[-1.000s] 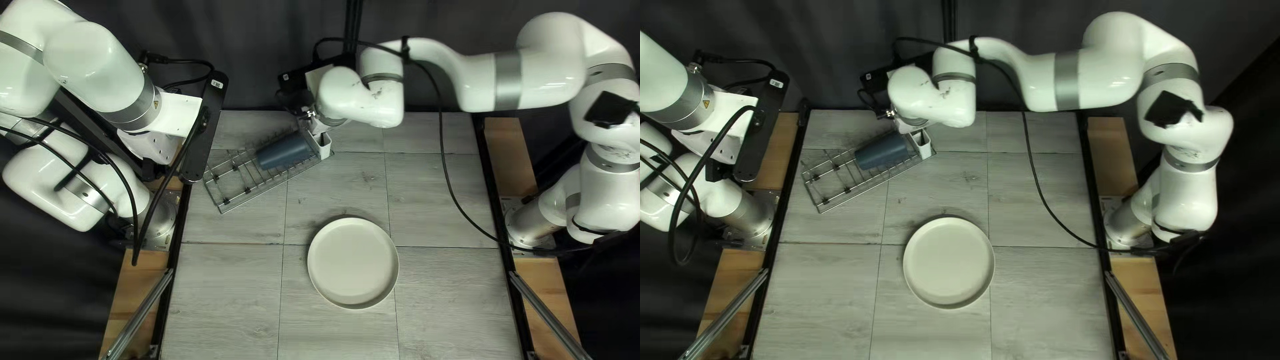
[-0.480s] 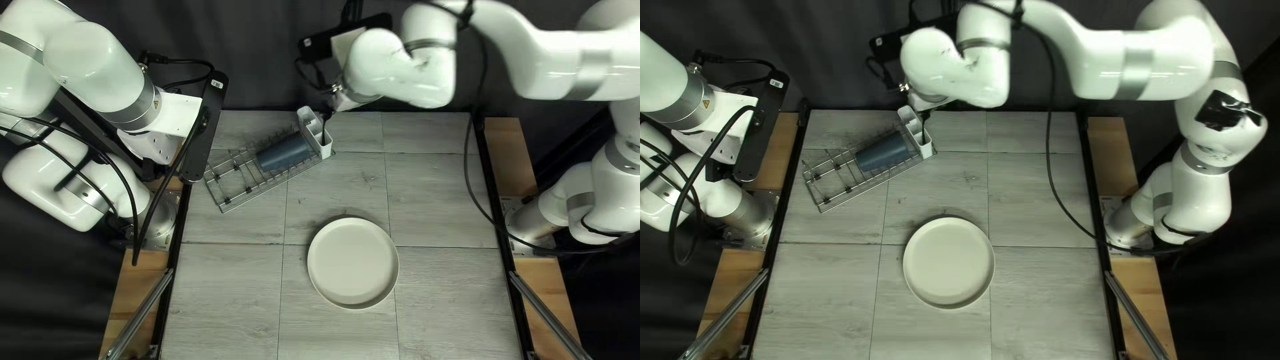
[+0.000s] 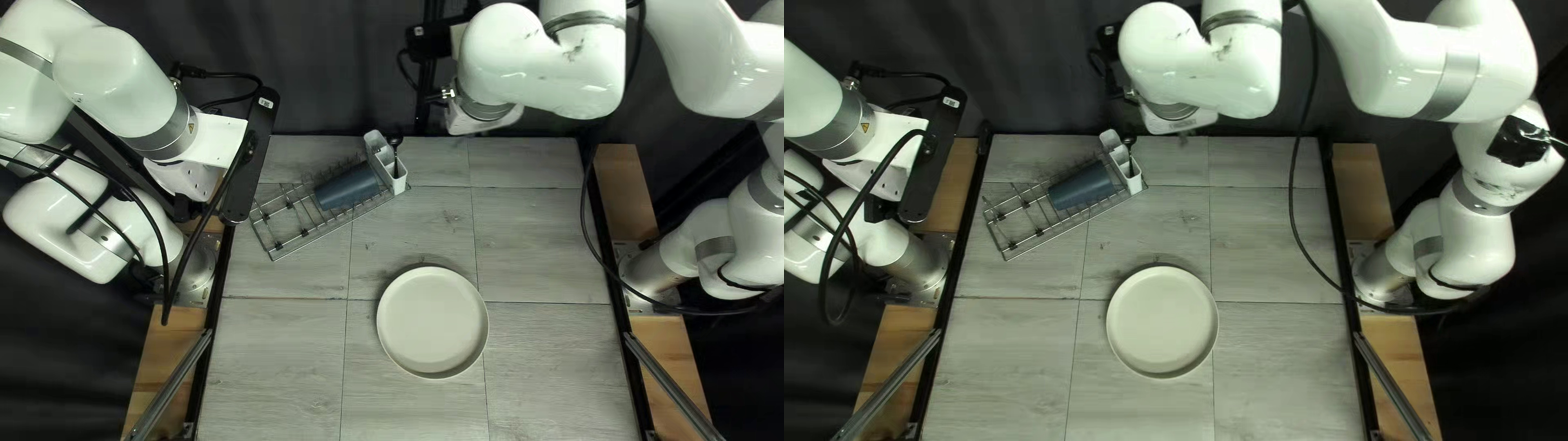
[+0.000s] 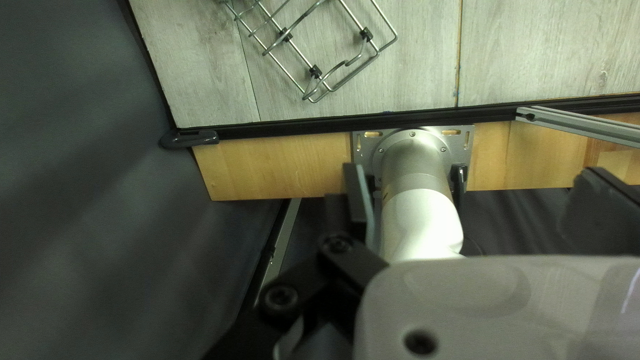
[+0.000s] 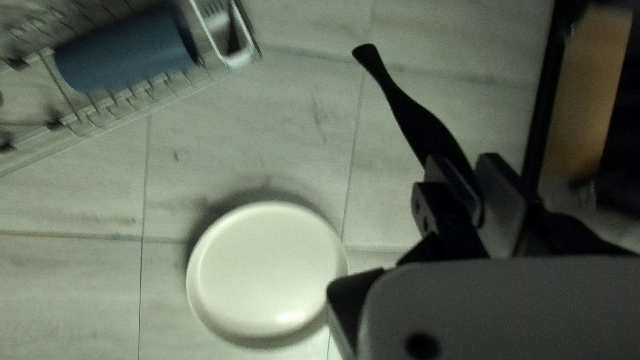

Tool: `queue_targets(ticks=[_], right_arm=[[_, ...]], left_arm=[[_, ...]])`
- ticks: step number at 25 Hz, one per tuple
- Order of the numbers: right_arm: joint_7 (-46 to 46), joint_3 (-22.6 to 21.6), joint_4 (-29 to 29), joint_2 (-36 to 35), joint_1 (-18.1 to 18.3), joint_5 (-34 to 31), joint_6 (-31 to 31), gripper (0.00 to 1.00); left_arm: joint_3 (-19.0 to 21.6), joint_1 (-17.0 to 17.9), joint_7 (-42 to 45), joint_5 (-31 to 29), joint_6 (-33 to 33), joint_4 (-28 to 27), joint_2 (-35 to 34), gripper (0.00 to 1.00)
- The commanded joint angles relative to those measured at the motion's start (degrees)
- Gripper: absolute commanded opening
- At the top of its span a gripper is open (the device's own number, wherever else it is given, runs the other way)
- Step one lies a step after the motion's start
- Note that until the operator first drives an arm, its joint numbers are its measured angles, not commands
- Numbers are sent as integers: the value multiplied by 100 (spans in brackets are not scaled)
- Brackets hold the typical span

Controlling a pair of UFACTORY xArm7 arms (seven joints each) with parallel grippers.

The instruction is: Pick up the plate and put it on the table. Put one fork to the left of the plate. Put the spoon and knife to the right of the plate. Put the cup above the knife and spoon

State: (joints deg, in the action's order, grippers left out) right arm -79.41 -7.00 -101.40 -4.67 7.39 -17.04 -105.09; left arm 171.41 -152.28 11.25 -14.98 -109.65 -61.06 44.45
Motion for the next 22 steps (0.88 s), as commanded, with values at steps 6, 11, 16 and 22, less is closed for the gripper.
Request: queue_targets(ticks=[6,11,16,22], right_arm=[[184,109,-955,-604,161,396,-486,0],[-283,186,-686,-405,382,1659,-799,0],[-647,249,900,568,457,2416,-313,0],[-647,249,900,568,457,2416,-313,0]], left_arm=[[0,0,0,0,0,0,0,100],[0,0,0,0,0,0,0,100],[0,0,0,0,0,0,0,100],[0,0,0,0,0,0,0,100]])
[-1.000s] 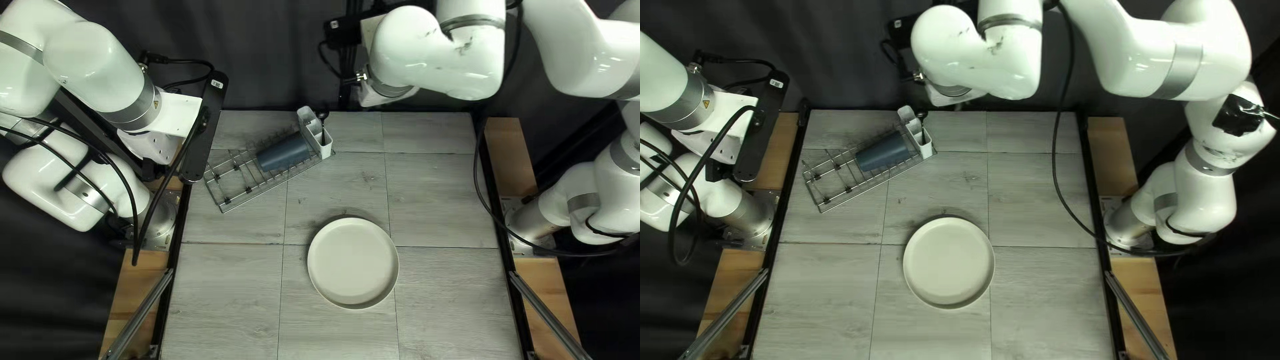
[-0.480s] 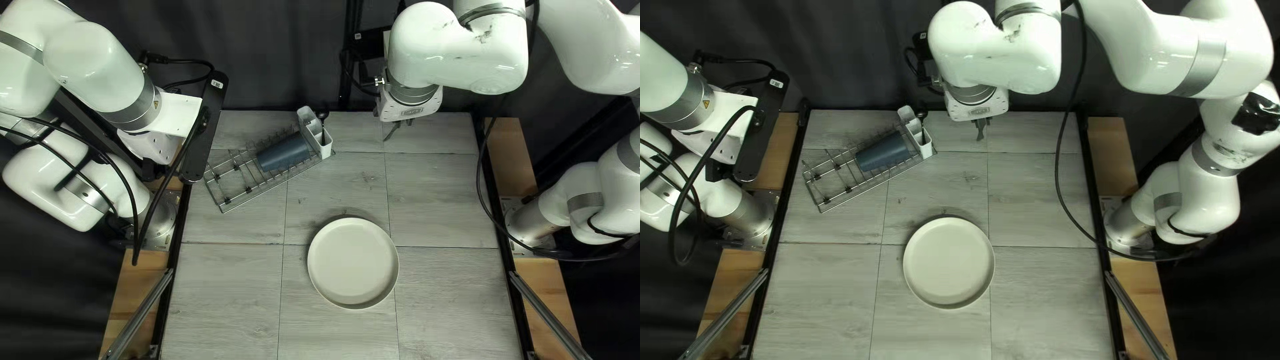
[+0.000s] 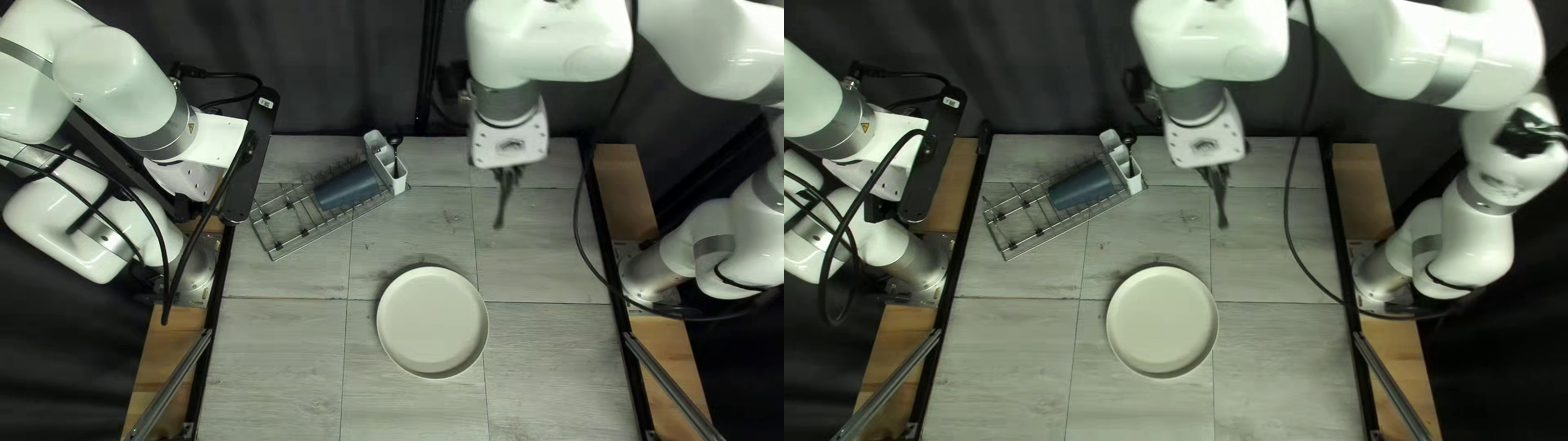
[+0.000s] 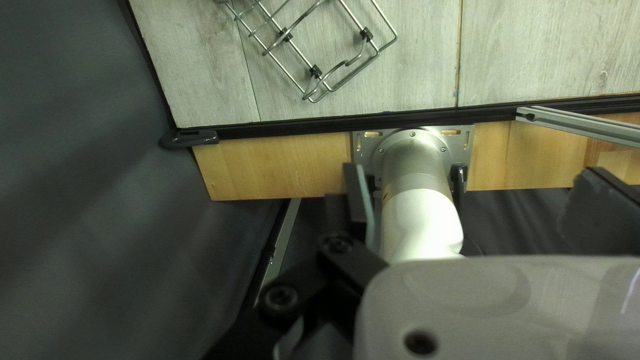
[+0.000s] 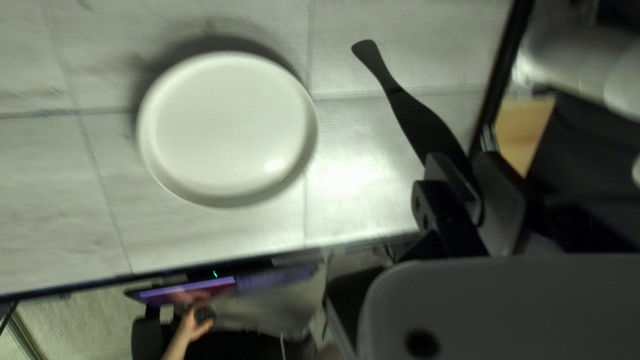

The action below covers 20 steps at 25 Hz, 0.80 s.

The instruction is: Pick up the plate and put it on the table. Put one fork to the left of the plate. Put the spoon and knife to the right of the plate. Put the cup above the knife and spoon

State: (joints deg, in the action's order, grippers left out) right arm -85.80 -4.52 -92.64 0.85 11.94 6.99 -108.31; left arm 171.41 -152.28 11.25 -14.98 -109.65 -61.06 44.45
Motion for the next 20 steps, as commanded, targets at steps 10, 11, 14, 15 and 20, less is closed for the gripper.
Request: queue_targets(ticks=[10,11,14,15,20], right_arm=[[-162,109,996,702,65,1080,211,0],[-208,111,1158,793,63,1209,284,0],[-381,125,2116,1338,113,1766,836,0],[-371,135,2480,1527,127,1914,1061,0],[-381,137,3327,1834,139,2482,1818,0]], left_arm=[[0,0,0,0,0,0,0,100],[0,0,0,0,0,0,0,100],[0,0,0,0,0,0,0,100],[0,0,0,0,0,0,0,100],[0,0,0,0,0,0,0,100]])
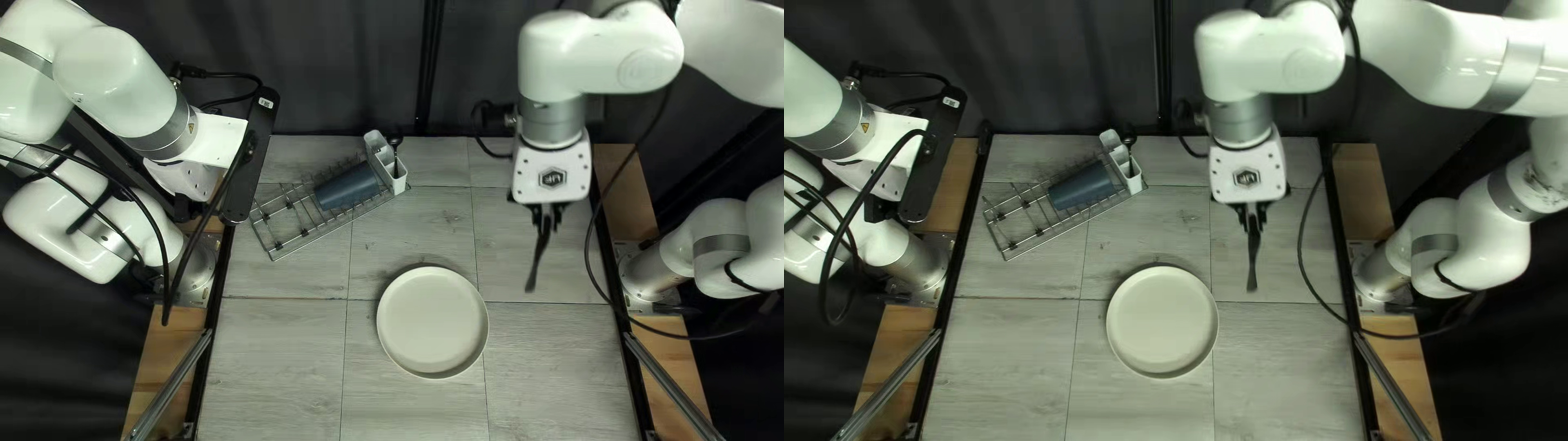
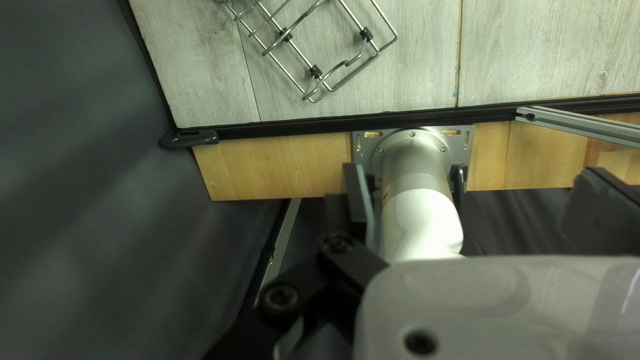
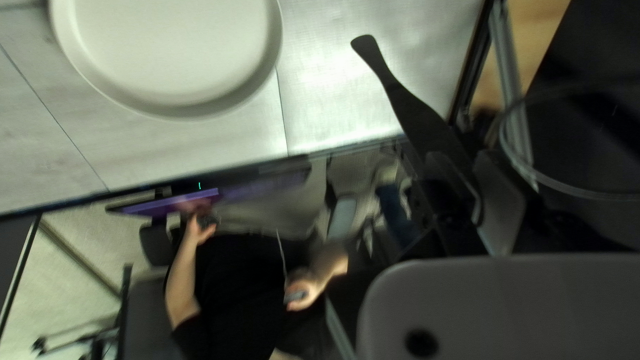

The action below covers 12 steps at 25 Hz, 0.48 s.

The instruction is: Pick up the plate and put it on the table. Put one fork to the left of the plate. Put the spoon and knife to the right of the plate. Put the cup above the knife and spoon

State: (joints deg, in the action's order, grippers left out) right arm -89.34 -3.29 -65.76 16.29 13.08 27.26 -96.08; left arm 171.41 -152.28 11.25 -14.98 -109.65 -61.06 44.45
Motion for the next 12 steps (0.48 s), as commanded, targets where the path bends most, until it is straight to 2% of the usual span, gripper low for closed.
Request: queue_targets(ticks=[1,6,12], right_arm=[[-11,15,768,359,29,495,673,0],[322,-6,1537,457,-19,857,1267,0],[898,20,2008,186,-93,1189,1577,0]], left_arm=[[0,0,0,0,0,0,0,100],[0,0,0,0,0,0,0,100],[0,0,0,0,0,0,0,100]])
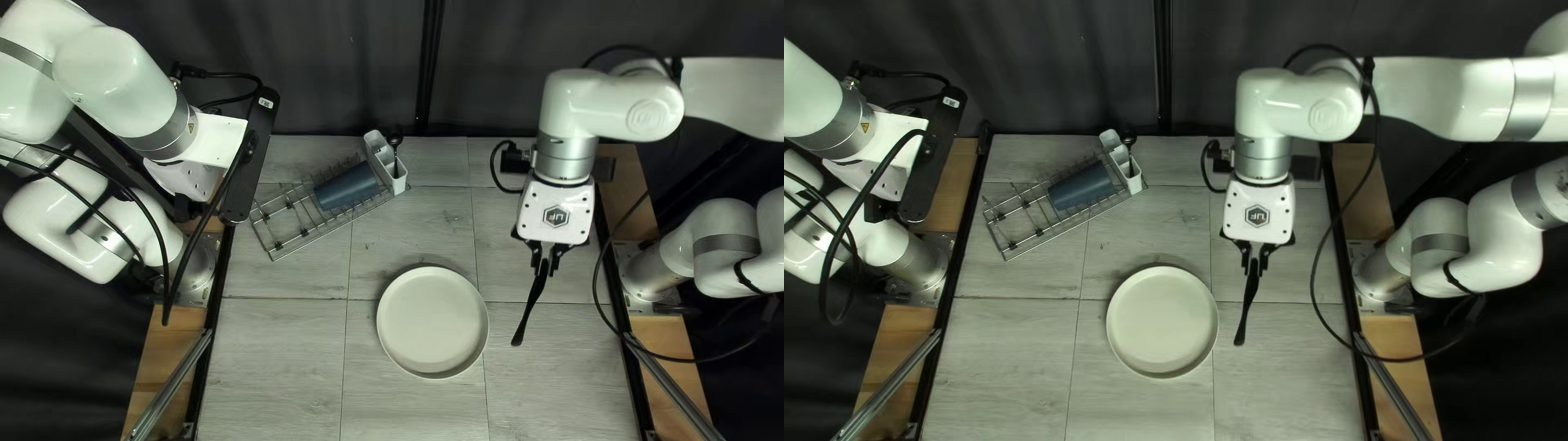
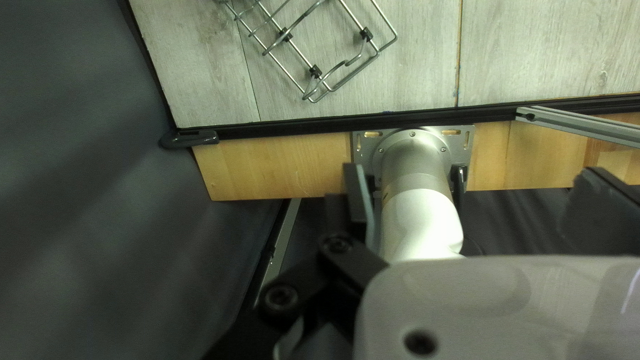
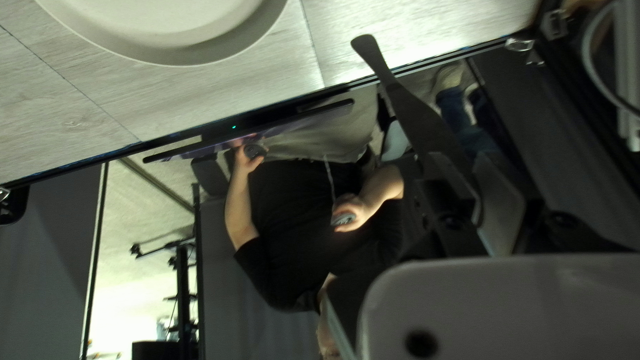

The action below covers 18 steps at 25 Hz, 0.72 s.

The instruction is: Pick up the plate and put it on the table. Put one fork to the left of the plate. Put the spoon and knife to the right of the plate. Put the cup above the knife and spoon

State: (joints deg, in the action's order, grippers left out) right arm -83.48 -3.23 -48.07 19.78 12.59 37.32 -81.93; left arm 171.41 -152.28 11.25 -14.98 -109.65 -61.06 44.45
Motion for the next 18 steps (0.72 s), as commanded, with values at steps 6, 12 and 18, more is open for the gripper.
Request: queue_targets(ticks=[6,12,18], right_arm=[[905,46,417,-608,-93,398,302,0],[1656,165,697,-969,-44,625,503,0],[2242,244,864,-1329,12,743,686,0]], left_arm=[[0,0,0,0,0,0,0,100],[0,0,0,0,0,0,0,100],[0,0,0,0,0,0,0,100]])
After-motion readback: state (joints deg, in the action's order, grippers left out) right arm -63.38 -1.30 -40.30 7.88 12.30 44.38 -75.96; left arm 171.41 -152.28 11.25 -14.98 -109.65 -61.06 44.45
